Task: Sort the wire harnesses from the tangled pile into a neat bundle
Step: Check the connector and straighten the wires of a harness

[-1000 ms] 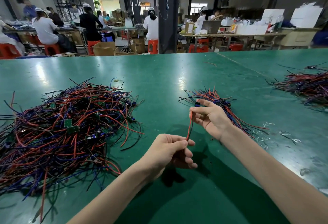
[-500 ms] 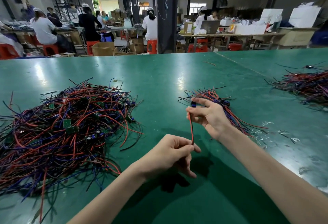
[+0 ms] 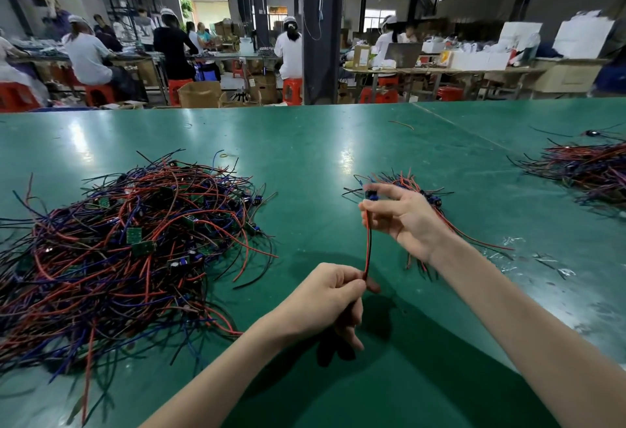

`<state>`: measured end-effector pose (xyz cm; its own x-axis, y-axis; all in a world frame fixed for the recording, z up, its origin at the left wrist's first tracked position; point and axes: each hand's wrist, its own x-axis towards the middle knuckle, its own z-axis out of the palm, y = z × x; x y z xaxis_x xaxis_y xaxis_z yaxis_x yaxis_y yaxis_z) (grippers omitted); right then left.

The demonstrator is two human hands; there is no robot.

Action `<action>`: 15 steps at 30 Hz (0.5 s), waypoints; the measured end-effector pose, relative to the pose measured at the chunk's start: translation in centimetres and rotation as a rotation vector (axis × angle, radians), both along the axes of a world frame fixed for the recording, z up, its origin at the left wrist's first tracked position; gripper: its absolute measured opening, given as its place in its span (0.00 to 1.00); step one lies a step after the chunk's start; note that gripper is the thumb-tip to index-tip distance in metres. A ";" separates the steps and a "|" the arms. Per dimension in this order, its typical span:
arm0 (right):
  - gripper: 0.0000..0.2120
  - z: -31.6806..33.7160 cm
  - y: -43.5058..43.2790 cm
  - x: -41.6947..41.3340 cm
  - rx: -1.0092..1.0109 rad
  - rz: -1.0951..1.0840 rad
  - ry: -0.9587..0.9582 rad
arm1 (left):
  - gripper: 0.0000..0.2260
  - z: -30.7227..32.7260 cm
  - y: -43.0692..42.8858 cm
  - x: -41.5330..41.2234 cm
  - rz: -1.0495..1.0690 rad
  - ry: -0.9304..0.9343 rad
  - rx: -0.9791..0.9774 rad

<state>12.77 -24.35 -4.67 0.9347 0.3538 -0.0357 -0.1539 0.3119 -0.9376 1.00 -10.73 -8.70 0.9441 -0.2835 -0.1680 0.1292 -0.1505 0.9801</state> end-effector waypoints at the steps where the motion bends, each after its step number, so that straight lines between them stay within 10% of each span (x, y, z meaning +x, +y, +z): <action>1: 0.13 0.7 -0.2 0.3 0.000 -0.013 -0.046 | 0.10 0.0 0.0 0.0 0.017 0.021 -0.020; 5: 0.11 4.1 -2.7 3.8 -0.024 -0.101 -0.105 | 0.10 0.0 -0.4 0.0 0.029 0.072 -0.041; 15: 0.05 -0.1 -5.0 8.6 -1.096 -0.410 -0.269 | 0.12 0.1 -0.4 -0.2 0.019 0.052 0.025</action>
<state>21.39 -29.39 -4.76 0.9943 -0.0684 0.0818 0.0118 -0.6922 -0.7216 0.78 -11.16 -8.62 0.9391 -0.2610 -0.2235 0.1826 -0.1719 0.9680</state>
